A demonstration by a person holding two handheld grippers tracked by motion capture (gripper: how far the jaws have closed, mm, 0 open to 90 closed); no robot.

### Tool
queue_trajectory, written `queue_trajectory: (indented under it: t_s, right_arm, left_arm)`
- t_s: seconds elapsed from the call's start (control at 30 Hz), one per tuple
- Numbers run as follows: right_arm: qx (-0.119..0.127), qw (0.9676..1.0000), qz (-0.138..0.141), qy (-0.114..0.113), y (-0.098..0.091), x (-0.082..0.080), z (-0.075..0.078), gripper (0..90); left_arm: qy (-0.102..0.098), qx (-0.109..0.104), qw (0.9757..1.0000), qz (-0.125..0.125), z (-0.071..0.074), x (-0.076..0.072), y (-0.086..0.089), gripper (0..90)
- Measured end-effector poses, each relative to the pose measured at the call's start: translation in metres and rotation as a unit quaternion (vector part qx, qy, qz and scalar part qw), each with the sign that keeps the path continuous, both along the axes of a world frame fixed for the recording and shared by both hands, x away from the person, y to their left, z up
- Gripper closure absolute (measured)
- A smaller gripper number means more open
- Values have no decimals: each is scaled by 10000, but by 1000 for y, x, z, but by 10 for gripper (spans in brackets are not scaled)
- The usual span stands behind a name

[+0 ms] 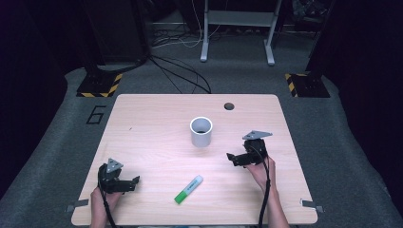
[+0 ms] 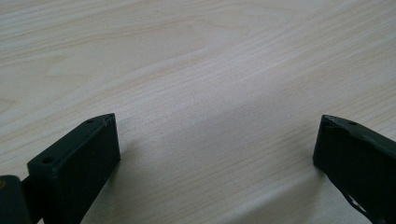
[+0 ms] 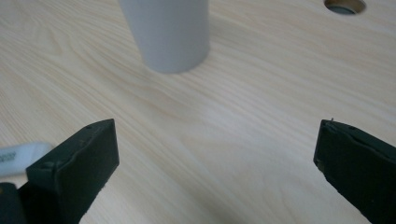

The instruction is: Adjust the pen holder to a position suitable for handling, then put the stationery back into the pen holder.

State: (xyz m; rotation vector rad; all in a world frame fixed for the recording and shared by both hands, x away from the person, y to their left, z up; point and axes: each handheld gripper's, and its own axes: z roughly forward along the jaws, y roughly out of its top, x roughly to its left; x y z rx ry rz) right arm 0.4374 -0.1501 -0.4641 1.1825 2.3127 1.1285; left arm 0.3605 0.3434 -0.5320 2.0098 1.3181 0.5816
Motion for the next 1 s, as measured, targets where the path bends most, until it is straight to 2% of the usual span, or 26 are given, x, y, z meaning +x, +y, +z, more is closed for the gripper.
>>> queue_trajectory:
  t_s: [0.07,0.27,0.37,0.53,0.63,0.67,0.7,0.73,0.8,0.87,0.9,1.0]
  right_arm:
    - [-38,9998,-194,64,-17,-12,-9,0]
    - [-84,9986,-493,163,-40,-31,-25,0]
    - [-141,9977,-644,134,-50,-39,-32,0]
    - [-129,9958,-892,159,-63,-50,-43,0]
    - [-200,9946,-997,224,-69,-55,-49,0]
    - [-200,9946,-997,224,-69,-55,-49,0]
    - [-235,9939,-1057,191,-70,-56,-51,0]
    - [-282,9933,-1092,235,-72,-57,-52,0]
    - [-411,9932,-1079,172,-74,-58,-55,0]
    - [-396,9927,-1120,205,-75,-59,-56,0]
    - [-361,9924,-1152,221,-75,-59,-58,0]
    - [-475,9920,-1140,243,-77,-59,-61,0]
  left_arm:
    - [5,-4,10000,31,0,0,0,5]
    - [31,-3,9998,177,1,-2,-2,4]
    - [-12,-27,9996,284,0,-3,-4,3]
    - [28,150,9994,317,3,-6,-6,3]
    - [2,-41,9999,110,8,-13,-9,3]
    - [2,-41,9999,110,8,-13,-9,3]
    - [-107,-74,9999,104,9,-15,-12,3]
    - [-126,-91,9999,18,12,-18,-14,3]
    - [-217,-294,9992,-157,17,-23,-20,3]
    - [-234,-310,9990,-226,19,-24,-23,3]
    - [-341,-312,9982,-394,22,-29,-32,3]
    - [-371,-283,9966,-678,28,-35,-45,3]
